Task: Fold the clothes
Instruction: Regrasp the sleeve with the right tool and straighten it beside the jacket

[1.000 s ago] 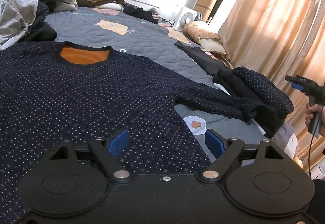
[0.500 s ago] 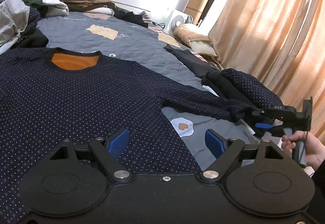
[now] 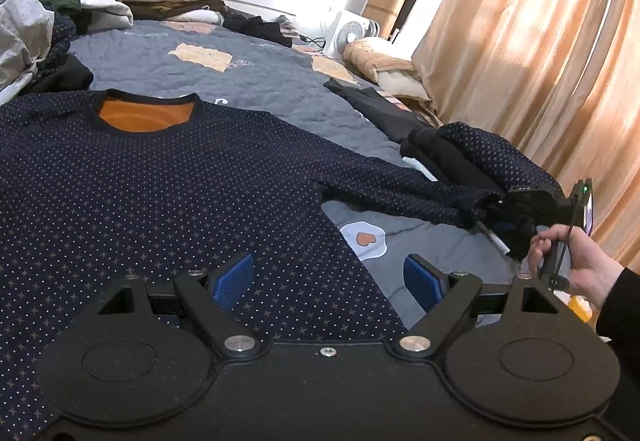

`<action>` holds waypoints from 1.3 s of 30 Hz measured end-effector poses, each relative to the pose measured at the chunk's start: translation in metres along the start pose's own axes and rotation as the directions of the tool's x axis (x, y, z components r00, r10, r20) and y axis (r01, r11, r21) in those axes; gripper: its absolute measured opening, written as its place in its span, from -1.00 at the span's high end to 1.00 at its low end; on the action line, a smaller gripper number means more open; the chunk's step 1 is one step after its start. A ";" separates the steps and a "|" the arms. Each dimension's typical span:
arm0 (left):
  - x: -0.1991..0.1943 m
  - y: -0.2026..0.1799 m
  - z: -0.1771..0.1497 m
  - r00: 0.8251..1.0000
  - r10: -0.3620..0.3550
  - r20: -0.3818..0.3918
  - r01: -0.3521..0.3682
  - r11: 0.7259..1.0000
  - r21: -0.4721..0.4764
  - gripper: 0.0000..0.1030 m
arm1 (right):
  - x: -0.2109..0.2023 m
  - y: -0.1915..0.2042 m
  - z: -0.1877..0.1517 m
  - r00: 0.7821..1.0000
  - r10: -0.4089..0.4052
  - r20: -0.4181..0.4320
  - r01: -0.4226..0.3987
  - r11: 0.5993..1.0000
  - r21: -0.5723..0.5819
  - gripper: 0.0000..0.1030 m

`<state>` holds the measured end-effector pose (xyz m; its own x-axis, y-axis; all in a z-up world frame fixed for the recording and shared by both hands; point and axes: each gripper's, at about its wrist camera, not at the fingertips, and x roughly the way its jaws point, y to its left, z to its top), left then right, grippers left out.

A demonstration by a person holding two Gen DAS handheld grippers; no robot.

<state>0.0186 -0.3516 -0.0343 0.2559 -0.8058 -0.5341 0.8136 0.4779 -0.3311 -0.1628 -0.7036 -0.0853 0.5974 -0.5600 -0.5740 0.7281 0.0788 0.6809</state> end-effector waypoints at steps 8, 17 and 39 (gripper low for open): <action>0.005 0.002 0.000 1.000 -0.003 -0.012 0.003 1.000 -0.005 -0.58 | -0.059 0.070 -0.008 0.970 0.146 0.195 -0.058 0.916 -0.397 0.97; 0.006 0.001 -0.002 1.000 0.000 -0.022 0.000 1.000 -0.001 -0.58 | -0.067 0.071 0.008 0.922 -0.046 0.384 0.286 0.751 -0.596 0.97; -0.028 0.032 0.014 0.988 0.113 0.102 -0.101 0.988 -0.114 -0.66 | -0.076 0.146 -0.085 0.946 0.298 -0.127 -0.302 0.669 -0.679 0.03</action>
<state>0.0448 -0.3188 -0.0186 0.3980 -0.7780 -0.4861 0.7185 0.5938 -0.3621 -0.0729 -0.5791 0.0191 0.8247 -0.4015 -0.3983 0.5352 0.7819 0.3197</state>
